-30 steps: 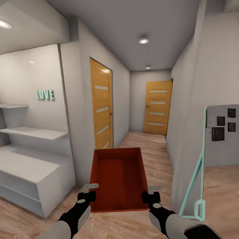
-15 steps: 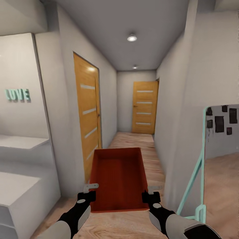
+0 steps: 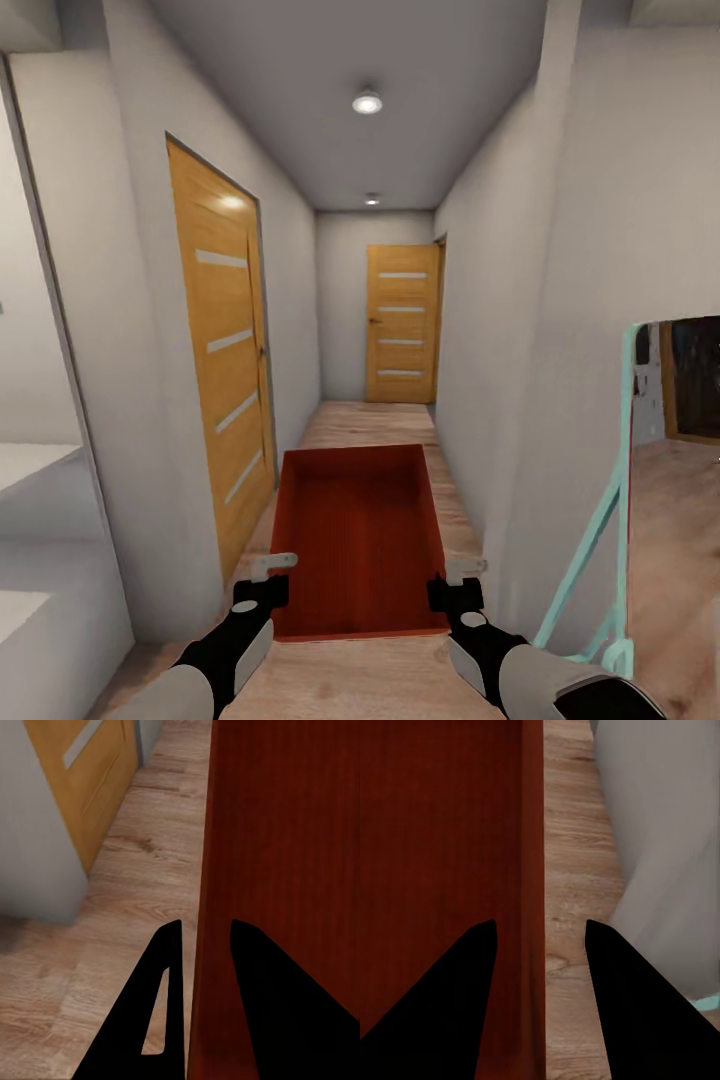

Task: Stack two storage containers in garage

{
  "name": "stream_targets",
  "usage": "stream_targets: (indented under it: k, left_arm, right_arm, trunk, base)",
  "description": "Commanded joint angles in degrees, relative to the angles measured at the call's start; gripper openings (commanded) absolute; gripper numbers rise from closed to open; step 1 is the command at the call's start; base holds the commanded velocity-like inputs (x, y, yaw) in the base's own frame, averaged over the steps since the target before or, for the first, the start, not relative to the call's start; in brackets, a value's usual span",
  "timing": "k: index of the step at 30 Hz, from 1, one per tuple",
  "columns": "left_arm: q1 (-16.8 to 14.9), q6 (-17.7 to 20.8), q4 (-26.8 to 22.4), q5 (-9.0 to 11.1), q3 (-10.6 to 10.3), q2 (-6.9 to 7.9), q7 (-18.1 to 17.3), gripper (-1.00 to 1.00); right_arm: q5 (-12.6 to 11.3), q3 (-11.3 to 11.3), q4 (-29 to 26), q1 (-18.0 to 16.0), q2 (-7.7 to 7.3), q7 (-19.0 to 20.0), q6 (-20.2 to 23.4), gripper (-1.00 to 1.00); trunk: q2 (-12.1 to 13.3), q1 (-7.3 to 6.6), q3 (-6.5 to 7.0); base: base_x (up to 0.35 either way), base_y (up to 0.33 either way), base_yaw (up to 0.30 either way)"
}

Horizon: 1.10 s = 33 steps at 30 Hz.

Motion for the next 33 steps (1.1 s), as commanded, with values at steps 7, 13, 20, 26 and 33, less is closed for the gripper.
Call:
stream_targets:
  k: [7,13,20,26,33]
  left_arm:
    - [0.0,-0.04,0.03,0.61,0.48,3.05,0.65,-1.0]
    - [0.0,-0.04,0.03,0.6,0.48,3.05,0.65,-1.0]
    - [0.0,-0.04,0.03,0.66,0.48,3.13,0.65,-1.0]
    - [0.0,-0.04,0.03,0.68,0.48,3.14,0.65,-1.0]
    - [0.0,-0.04,0.03,0.68,0.48,3.19,0.65,-1.0]
  right_arm:
    - [1.17,-3.4,-0.13,-0.09,0.05,1.26,-5.85,-1.0]
    - [1.14,-3.41,-0.13,-0.09,0.04,1.26,-5.85,-1.0]
    - [1.18,-3.42,-0.13,-0.09,0.05,1.26,-5.85,-1.0]
    - [1.19,-3.42,-0.13,-0.09,0.05,1.26,-5.85,-1.0]
    - [1.2,-3.42,-0.13,-0.09,0.04,1.26,-5.85,-1.0]
  trunk:
    - [-0.08,0.05,-0.1]
    - [-0.08,0.05,-0.1]
    - [-0.08,0.05,-0.1]
    - [-0.08,0.05,-0.1]
    - [-0.08,0.05,-0.1]
  base:
    - [0.309,0.166,-0.018]
    - [0.31,0.149,-0.001]
    - [0.319,0.061,0.0]
    - [0.322,0.004,0.0]
    - [0.323,0.0,0.0]
